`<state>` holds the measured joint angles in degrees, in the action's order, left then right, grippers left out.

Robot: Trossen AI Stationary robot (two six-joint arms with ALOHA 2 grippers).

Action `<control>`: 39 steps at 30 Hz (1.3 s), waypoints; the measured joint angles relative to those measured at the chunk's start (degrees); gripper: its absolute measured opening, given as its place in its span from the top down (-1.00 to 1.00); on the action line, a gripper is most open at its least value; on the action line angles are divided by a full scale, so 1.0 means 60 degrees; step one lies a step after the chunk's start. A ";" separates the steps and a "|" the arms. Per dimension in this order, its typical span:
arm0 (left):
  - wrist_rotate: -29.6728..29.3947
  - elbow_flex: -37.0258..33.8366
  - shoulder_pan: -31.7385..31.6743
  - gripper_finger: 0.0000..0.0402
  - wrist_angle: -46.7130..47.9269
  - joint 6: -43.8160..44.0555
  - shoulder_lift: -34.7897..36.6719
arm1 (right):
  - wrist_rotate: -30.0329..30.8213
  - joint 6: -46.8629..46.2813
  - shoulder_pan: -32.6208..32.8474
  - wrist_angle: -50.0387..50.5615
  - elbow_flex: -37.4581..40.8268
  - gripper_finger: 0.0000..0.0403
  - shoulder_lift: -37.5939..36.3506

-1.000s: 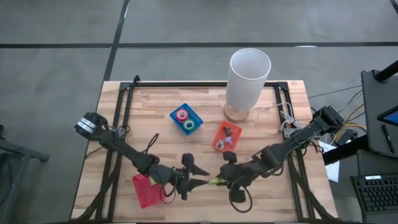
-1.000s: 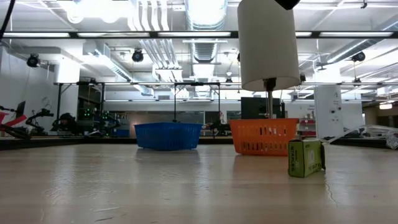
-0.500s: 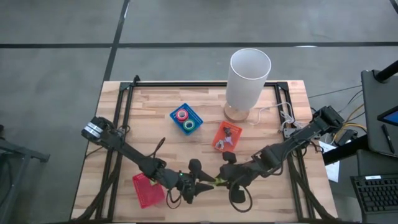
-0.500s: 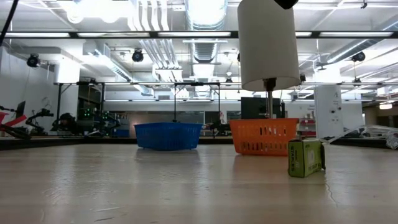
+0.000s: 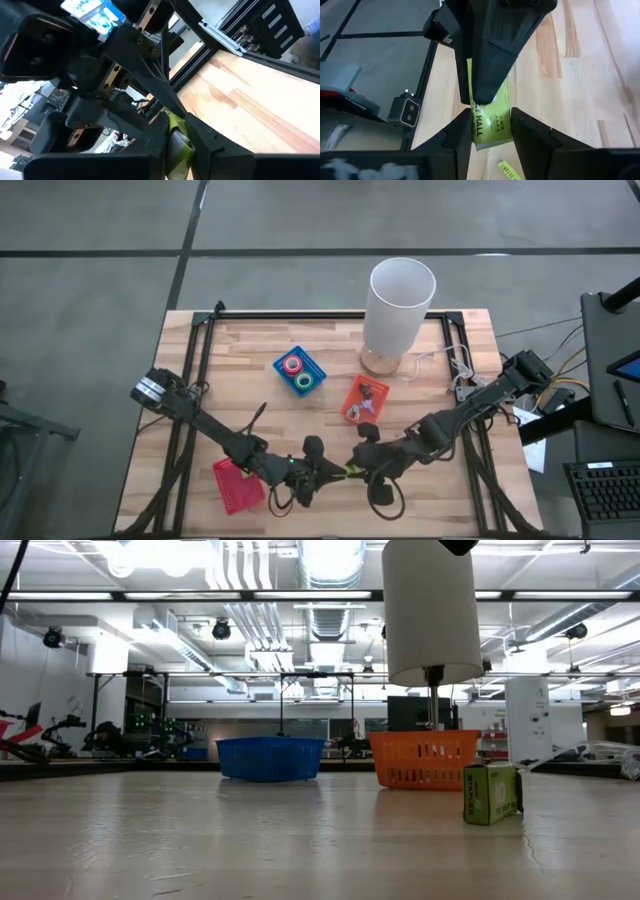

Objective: Pick and place Stapler, Stapler remover, tape
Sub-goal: Put the green staple boxed into the red basket

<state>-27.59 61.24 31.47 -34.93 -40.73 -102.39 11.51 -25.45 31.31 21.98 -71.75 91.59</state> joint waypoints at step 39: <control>0.2825 -0.0301 0.1576 0.64 1.1306 1.2329 0.3924 | 0.0659 0.0423 -0.0015 0.0671 0.1358 0.27 0.0051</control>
<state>-10.64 59.44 40.93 32.91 33.25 -78.85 15.46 -22.92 31.22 26.00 -63.59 91.90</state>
